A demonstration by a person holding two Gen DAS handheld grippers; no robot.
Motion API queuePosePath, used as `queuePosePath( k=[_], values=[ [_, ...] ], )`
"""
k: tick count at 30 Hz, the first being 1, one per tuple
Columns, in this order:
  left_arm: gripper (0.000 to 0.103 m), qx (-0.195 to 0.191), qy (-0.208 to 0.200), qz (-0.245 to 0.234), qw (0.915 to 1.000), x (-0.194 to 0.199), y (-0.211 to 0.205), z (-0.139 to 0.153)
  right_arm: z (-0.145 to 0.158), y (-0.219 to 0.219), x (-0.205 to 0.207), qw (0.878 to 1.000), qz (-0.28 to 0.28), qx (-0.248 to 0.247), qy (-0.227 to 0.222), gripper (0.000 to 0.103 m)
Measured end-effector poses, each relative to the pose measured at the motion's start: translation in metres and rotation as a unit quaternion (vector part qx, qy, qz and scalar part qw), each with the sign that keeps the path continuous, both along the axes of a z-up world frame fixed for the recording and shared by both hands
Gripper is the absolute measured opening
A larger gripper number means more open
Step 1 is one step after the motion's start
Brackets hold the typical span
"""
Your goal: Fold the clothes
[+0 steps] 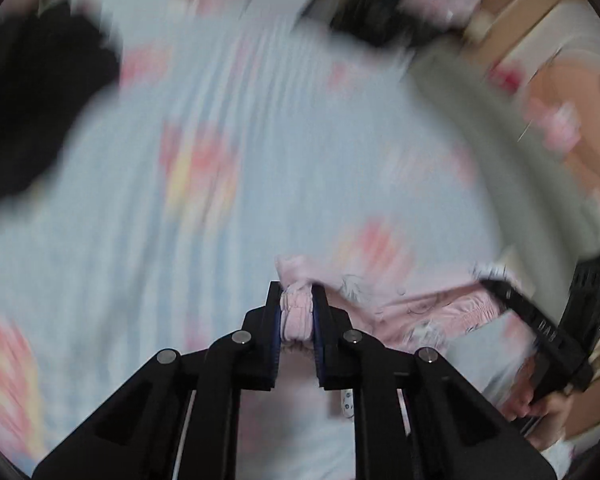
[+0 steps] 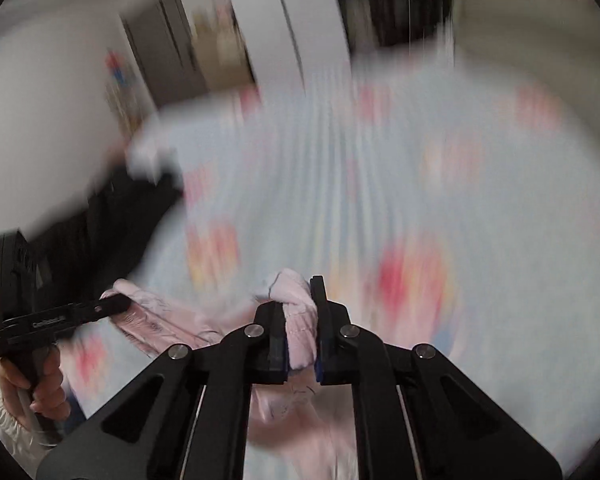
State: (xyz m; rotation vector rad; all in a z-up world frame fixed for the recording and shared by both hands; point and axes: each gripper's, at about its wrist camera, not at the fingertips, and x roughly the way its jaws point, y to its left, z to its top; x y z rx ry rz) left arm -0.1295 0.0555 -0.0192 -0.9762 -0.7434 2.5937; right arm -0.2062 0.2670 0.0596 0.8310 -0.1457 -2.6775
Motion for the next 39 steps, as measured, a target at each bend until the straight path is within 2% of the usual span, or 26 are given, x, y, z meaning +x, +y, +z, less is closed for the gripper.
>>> queuePosePath(
  k=[2, 4, 6, 8, 9, 10, 12, 13, 14, 15, 17, 18, 19, 20, 22, 25, 27, 29, 31, 33, 36, 39],
  values=[
    [0.010, 0.005, 0.087, -0.002, 0.9962, 0.021, -0.009, 0.077, 0.082, 0.011, 0.028, 0.992, -0.011, -0.041, 0.117, 0.007],
    [0.010, -0.012, 0.151, 0.009, 0.9884, 0.048, -0.011, 0.125, 0.125, 0.020, 0.060, 0.978, -0.012, -0.077, 0.193, 0.007],
    [0.011, -0.052, 0.217, 0.029, 0.9743, 0.086, -0.012, 0.154, 0.139, 0.016, 0.093, 0.964, -0.003, -0.081, 0.255, 0.008],
    [0.010, -0.072, 0.228, 0.036, 0.9703, 0.110, -0.013, 0.152, 0.119, 0.004, 0.107, 0.967, -0.005, -0.069, 0.246, 0.008],
    [0.010, -0.072, 0.211, 0.033, 0.9743, 0.113, -0.013, 0.137, 0.109, -0.002, 0.114, 0.968, -0.006, -0.063, 0.241, 0.008],
    [0.010, -0.070, 0.192, 0.029, 0.9785, 0.115, -0.013, 0.122, 0.094, -0.007, 0.120, 0.971, -0.008, -0.058, 0.230, 0.008],
    [0.010, -0.081, 0.117, 0.030, 0.9894, 0.112, -0.014, 0.061, 0.032, -0.012, 0.120, 0.987, -0.015, -0.051, 0.154, 0.008],
    [0.010, -0.081, 0.070, 0.028, 0.9938, 0.111, -0.014, 0.025, -0.008, -0.012, 0.116, 0.994, -0.018, -0.051, 0.100, 0.008],
    [0.010, -0.077, 0.003, 0.024, 0.9968, 0.105, -0.018, -0.023, -0.053, -0.011, 0.111, 0.998, -0.021, -0.052, 0.028, 0.008],
    [0.010, -0.067, -0.060, 0.018, 0.9958, 0.103, -0.020, -0.068, -0.095, -0.009, 0.110, 0.997, -0.025, -0.057, -0.042, 0.008],
    [0.011, -0.049, -0.175, 0.006, 0.9833, 0.104, -0.024, -0.149, -0.176, -0.005, 0.108, 0.982, -0.031, -0.065, -0.176, 0.008],
    [0.011, -0.041, -0.226, -0.001, 0.9733, 0.107, -0.025, -0.185, -0.201, -0.005, 0.112, 0.974, -0.027, -0.063, -0.215, 0.009],
    [0.011, -0.027, -0.253, -0.007, 0.9671, 0.114, -0.027, -0.208, -0.218, -0.006, 0.118, 0.969, -0.020, -0.056, -0.238, 0.010],
    [0.015, -0.021, -0.260, -0.008, 0.9652, 0.119, -0.028, -0.219, -0.228, -0.006, 0.124, 0.968, -0.013, -0.047, -0.248, 0.011],
    [0.018, -0.004, -0.242, -0.007, 0.9701, 0.126, -0.034, -0.221, -0.228, -0.003, 0.132, 0.969, -0.010, -0.043, -0.244, 0.015],
    [0.033, 0.012, -0.215, -0.002, 0.9765, 0.123, -0.045, -0.214, -0.218, 0.010, 0.130, 0.975, -0.026, -0.050, -0.216, 0.026],
    [0.048, 0.007, -0.203, 0.009, 0.9792, 0.116, -0.050, -0.210, -0.219, 0.013, 0.122, 0.975, -0.031, -0.046, -0.214, 0.030],
    [0.049, 0.005, -0.212, 0.016, 0.9770, 0.112, -0.051, -0.217, -0.223, 0.012, 0.114, 0.973, -0.029, -0.041, -0.226, 0.041],
    [0.047, -0.016, -0.221, 0.019, 0.9750, 0.111, -0.044, -0.216, -0.233, 0.018, 0.105, 0.965, -0.030, -0.050, -0.256, 0.043],
    [0.045, -0.046, -0.185, 0.003, 0.9817, 0.118, -0.031, -0.201, -0.243, 0.024, 0.099, 0.957, -0.038, -0.064, -0.279, 0.043],
    [0.043, -0.069, -0.129, -0.048, 0.9880, 0.120, -0.005, -0.177, -0.238, 0.043, 0.114, 0.960, -0.081, -0.086, -0.255, 0.043],
    [0.042, -0.077, -0.117, -0.111, 0.9838, 0.113, 0.028, -0.175, -0.229, 0.056, 0.124, 0.962, -0.134, -0.076, -0.225, 0.043]
  ],
)
